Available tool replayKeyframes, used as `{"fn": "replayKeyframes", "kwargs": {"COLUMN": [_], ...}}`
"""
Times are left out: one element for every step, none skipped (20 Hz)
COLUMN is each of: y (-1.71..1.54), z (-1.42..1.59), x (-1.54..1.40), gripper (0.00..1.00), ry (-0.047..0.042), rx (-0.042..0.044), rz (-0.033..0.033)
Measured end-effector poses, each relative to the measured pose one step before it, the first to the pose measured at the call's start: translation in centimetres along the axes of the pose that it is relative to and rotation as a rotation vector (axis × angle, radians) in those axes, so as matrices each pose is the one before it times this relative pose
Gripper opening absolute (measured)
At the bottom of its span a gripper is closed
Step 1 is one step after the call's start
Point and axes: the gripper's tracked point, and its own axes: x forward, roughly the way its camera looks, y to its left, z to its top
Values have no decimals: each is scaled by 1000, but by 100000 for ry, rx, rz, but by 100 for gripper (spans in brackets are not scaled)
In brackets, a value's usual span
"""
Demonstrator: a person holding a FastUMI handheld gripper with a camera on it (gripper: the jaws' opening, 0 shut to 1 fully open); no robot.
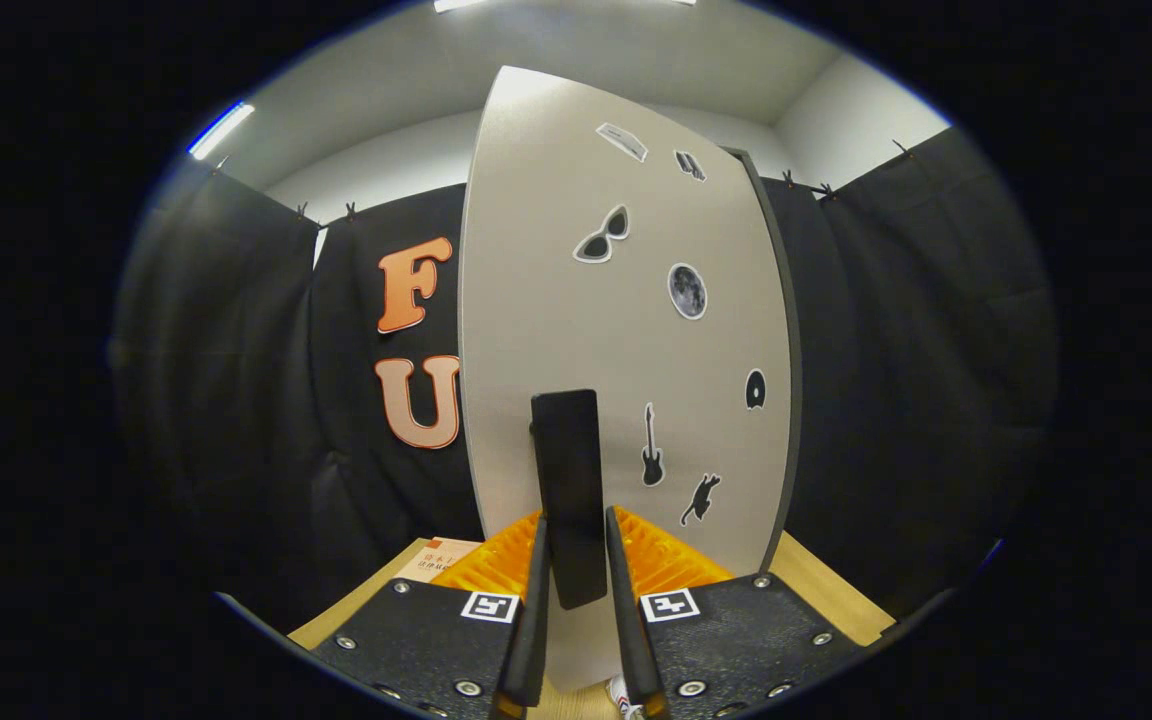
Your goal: Open the shoe cabinet door, grab the shoes and put them into the shoe cabinet, then close the shoe cabinet door.
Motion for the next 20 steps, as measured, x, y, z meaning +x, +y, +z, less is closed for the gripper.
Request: {"fn": "replayKeyframes", "kwargs": {"y": [-562,-729,-525,-498,-458,-518,-640,-585,-528,-526,-400,-536,-564,-576,-535,-689,-635,-485,-458,-488], "z": [-137,-105,-55,-81,-15,58,-224,108,-149,8,124,15,-58,-76,-35,75,-64,108,68,-90], "x": [-612,-506,-464,-454,-359,-359,-527,-373,-221,-297,-11,-257,-251,-307,-102,-328,-216,-125,-310,-122], "gripper": [30,30,30,30,30,30,30,30,30,30,30,30,30,30,30,30,30,30,30,30], "ry": [29,-186,-20,-58,-124,-363,37,-179,-169,-282,-26,135,146,97,-242,-108,-128,341,189,298], "rx": [302,-63,-829,-516,-395,353,-302,-267,-224,-1023,-834,137,970,497,-298,-1080,-1104,115,1052,1114], "rz": [-174,-432,-553,-603,-531,-656,-427,-420,-1011,-856,-745,-602,-601,-702,-1198,-1555,-1075,-606,-201,-304]}}
